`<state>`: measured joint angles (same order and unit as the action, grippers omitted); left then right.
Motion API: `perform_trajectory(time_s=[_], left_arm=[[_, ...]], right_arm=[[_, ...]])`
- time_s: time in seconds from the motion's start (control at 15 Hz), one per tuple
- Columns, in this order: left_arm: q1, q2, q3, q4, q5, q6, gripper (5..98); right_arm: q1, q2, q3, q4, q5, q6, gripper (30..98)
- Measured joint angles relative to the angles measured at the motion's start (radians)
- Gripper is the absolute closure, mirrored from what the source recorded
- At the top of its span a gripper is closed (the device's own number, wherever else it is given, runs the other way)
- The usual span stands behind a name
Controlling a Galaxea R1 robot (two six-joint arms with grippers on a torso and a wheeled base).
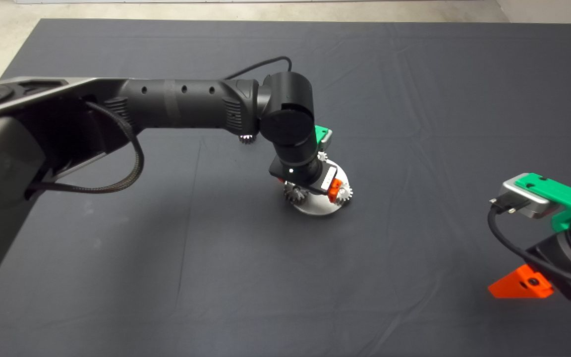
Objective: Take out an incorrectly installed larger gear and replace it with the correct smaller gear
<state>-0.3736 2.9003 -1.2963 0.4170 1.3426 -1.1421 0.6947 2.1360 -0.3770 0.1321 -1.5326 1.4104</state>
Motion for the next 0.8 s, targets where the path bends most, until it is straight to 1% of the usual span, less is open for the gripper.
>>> perform_trajectory(time_s=[0.2,0.33,0.53,0.8], left_arm=[[0.000,-0.002,0.000,0.007,0.000,0.000,5.5],[0.000,-0.002,0.000,0.008,0.000,0.000,5.5],[0.000,-0.002,0.003,0.026,0.003,-0.001,5.5],[0.000,-0.008,0.005,0.029,0.006,-0.001,5.5]], right_arm=[[0.000,-0.004,0.000,0.000,0.002,0.000,30.9],[0.000,-0.021,0.000,0.000,0.001,0.000,30.9],[0.000,-0.033,0.000,0.000,0.001,0.000,30.9],[0.001,-0.037,0.000,0.000,0.001,0.000,30.9]])
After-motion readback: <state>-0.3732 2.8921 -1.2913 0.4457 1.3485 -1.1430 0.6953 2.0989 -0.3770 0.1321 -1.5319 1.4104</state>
